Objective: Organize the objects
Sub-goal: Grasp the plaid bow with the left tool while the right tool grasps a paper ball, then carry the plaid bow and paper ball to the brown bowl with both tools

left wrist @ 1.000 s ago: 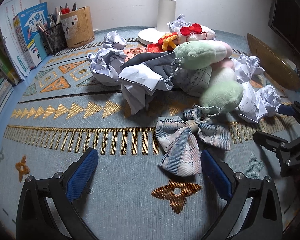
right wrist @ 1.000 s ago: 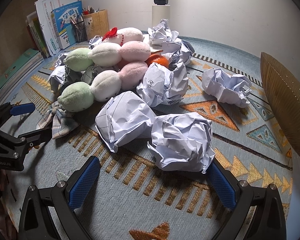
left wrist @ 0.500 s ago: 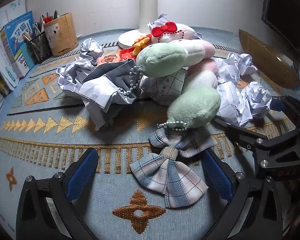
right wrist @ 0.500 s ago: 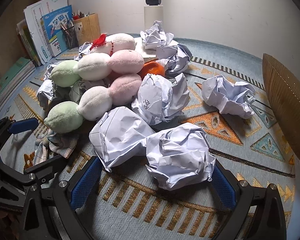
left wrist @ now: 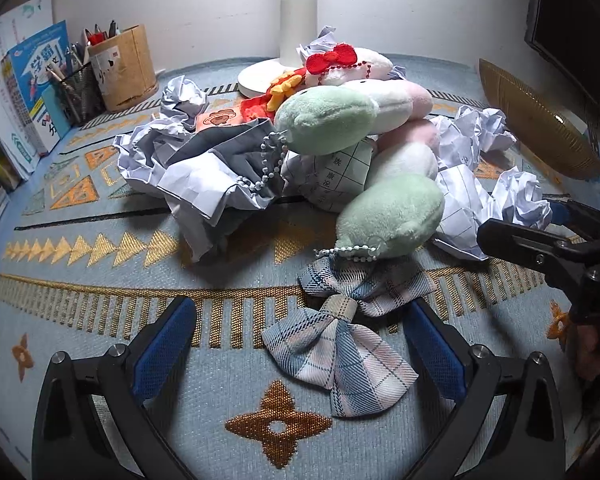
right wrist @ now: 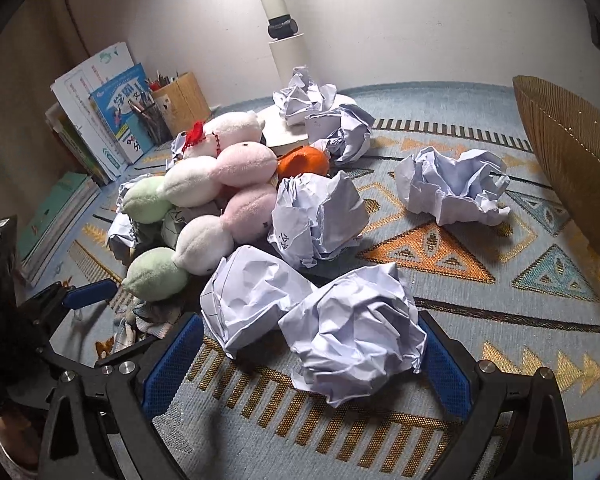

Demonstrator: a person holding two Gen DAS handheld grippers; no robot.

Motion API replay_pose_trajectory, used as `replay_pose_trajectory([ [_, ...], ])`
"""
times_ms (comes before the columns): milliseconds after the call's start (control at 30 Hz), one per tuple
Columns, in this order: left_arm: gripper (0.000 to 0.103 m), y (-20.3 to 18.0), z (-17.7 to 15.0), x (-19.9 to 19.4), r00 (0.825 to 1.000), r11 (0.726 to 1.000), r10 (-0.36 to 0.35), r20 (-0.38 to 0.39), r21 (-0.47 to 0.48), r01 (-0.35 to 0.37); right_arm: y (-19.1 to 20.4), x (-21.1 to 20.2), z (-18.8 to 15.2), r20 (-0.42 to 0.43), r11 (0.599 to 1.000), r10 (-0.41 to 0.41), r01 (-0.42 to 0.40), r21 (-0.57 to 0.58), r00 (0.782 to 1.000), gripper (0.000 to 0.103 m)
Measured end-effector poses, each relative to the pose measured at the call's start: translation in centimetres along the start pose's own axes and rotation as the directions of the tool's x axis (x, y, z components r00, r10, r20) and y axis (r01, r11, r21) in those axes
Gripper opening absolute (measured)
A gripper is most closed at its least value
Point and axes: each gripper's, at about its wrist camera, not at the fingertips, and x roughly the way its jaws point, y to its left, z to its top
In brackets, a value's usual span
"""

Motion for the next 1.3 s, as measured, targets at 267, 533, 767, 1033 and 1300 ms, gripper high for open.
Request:
replay_pose_trajectory([
  [267,0.103,0.0,0.0,-0.2,1.0,1.0,-0.001,0.0,0.0,0.001,1.1,0.7,0.1,-0.022,0.998,-0.028,0.027,-0.053,0.999,0.103],
  [533,0.099,0.0,-0.1,-0.5,1.0,1.0,-0.01,0.008,0.002,0.01,-2.6,-1.0,-0.7,0.051,0.99,0.084,-0.089,0.105,0.995,0.071],
  [767,0.038,0.2,-0.3,-1.6,0.996,0.998,-0.063,0.067,-0.012,0.064,-3.3,-1.8,-0.9,0.076,0.987,0.019,-0.03,0.156,0.997,0.045],
  [1033,0.036,2.5,-1.0,-4.1,0.977,0.988,-0.037,0.21,-0.139,0.067,-4.0,-4.3,-1.6,0.184,0.981,0.009,-0.044,0.189,0.983,0.045],
  [1300,0.036,3.2,-1.4,-5.7,0.958,0.982,0.039,0.286,-0.189,0.016,-4.4,-4.8,-1.7,0.203,0.976,-0.014,-0.031,0.214,0.979,0.045],
])
